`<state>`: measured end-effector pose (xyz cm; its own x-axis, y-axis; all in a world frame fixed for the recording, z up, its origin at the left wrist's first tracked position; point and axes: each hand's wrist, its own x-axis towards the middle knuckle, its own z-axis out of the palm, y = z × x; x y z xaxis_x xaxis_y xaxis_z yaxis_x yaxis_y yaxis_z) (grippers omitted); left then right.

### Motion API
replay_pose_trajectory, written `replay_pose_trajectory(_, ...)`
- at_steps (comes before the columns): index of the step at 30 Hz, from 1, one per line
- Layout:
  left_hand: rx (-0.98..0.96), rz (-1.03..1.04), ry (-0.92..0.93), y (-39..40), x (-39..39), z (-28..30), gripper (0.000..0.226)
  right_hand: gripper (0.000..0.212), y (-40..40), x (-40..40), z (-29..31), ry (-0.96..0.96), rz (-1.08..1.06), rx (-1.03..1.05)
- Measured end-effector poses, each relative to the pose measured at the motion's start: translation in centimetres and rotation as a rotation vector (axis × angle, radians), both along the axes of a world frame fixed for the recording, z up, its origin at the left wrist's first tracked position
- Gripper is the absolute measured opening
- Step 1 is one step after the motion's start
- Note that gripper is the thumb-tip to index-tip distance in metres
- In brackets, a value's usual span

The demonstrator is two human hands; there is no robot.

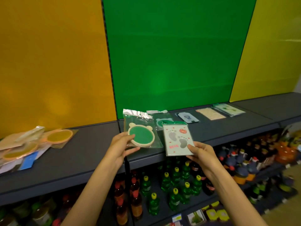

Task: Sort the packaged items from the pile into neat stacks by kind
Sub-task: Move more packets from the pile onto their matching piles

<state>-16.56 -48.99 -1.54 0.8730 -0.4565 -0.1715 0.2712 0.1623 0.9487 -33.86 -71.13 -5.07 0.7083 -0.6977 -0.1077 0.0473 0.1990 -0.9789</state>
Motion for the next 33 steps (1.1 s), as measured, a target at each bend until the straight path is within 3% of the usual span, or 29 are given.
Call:
replay_pose_trajectory(12, 0.038, 0.133, 0.012, -14.1, 3.5, -0.7, 0.012, 0.011, -14.0, 2.0, -0.5, 0.020, 0.021, -0.073)
replay_pose_trajectory(20, 0.197, 0.283, -0.016, -20.8, 8.1, -3.2, 0.007, 0.007, -23.3, 5.7, 0.6, 0.074, 0.025, -0.134)
replay_pose_trajectory(23, 0.415, 0.370, -0.153, -22.0, 8.9, -4.1, 0.014, 0.011, -26.0, 6.5, 0.6, 0.083, 0.034, -0.105)
replay_pose_trajectory(26, 0.820, 0.369, -0.370, -22.5, 9.0, -4.2, 0.026, 0.010, -28.3, 6.9, 0.6, 0.089, 0.056, -0.115)
replay_pose_trajectory(30, 1.216, 0.346, -0.554, -23.4, 8.4, -4.1, 0.034, 0.006, -31.6, 7.4, 0.6, 0.093, 0.053, -0.103)
replay_pose_trajectory(33, 1.379, 0.356, -0.755, -25.1, 7.3, -3.4, 0.050, 0.005, -34.5, 7.6, 0.6, 0.095, 0.068, -0.108)
